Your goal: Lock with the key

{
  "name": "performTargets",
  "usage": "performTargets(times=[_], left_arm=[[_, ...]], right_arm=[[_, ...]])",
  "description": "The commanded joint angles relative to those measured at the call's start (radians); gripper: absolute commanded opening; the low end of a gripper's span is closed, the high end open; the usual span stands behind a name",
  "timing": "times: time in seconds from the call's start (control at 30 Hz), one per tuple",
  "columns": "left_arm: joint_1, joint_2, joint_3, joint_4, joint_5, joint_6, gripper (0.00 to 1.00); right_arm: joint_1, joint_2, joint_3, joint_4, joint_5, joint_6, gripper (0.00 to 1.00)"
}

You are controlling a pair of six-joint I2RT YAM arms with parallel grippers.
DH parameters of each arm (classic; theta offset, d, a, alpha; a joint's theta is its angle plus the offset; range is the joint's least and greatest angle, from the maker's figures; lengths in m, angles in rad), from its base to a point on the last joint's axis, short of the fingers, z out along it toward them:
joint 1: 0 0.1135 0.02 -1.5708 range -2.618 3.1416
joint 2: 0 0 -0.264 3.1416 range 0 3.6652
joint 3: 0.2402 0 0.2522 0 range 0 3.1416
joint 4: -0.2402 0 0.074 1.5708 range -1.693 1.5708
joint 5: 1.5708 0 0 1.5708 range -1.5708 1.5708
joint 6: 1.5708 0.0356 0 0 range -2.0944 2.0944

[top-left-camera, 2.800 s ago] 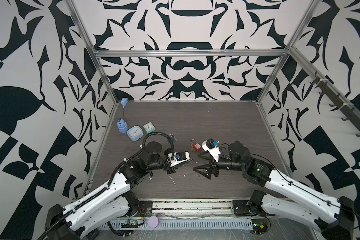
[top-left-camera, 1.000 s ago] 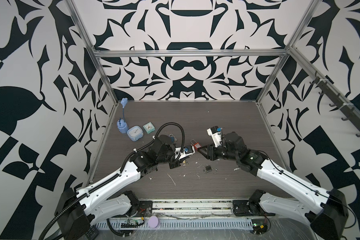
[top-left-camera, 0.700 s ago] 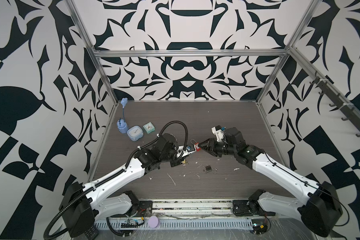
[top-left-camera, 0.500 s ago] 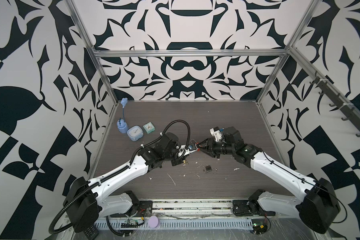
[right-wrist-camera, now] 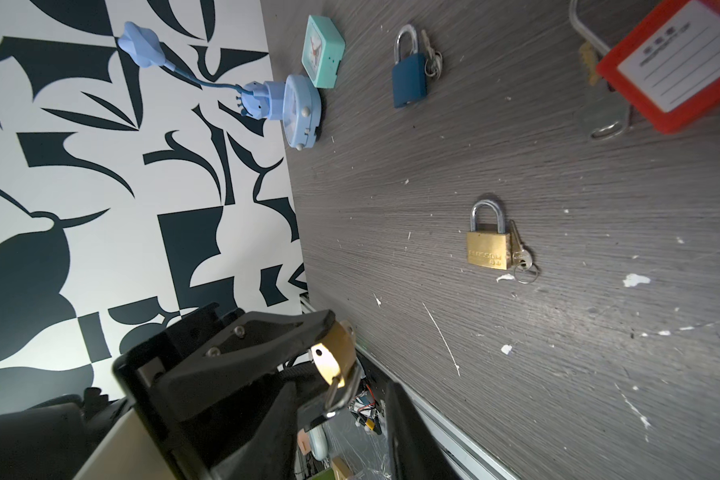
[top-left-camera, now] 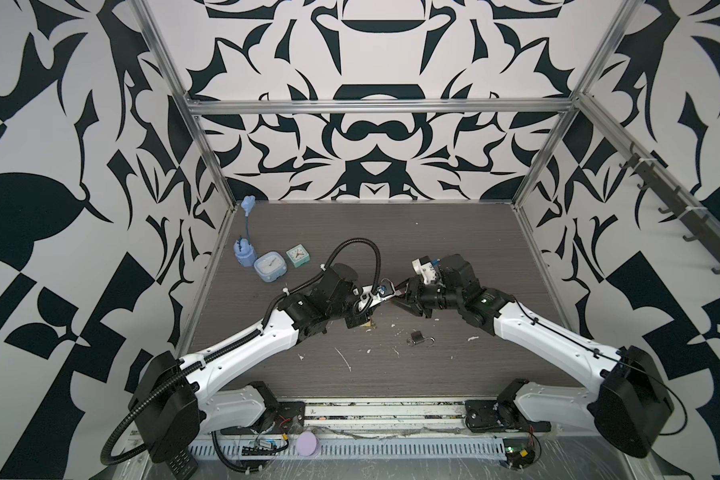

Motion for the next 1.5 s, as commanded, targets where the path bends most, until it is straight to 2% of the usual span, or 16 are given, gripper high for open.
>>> performTargets(times=[0.0, 0.6, 0.9, 1.13, 1.47], left_arm=[[0.000, 0.004, -0.015, 0.048, -0.001, 0.025, 0.00], [0.000, 0.022, -0.023, 0.064, 0.005, 0.049, 0.00], [0.000, 0.021, -0.030, 0.067, 0.014, 0.049, 0.00], [0.000, 0.019, -0.028, 0.056, 0.034, 0.038, 0.00], [0.000, 0.022, -0.021, 0.042, 0.040, 0.038, 0.00]], right_arm=[[0.012, 0.009, 0.035, 0.056, -0.011, 0.012, 0.36], [0.018, 0.037, 0.063, 0.071, -0.007, 0.009, 0.27], [0.019, 0.041, 0.063, 0.074, -0.001, -0.022, 0.14], [0.019, 0.047, 0.129, -0.066, 0.011, -0.205, 0.00], [0.020, 0.044, 0.153, -0.116, -0.037, -0.405, 0.00]])
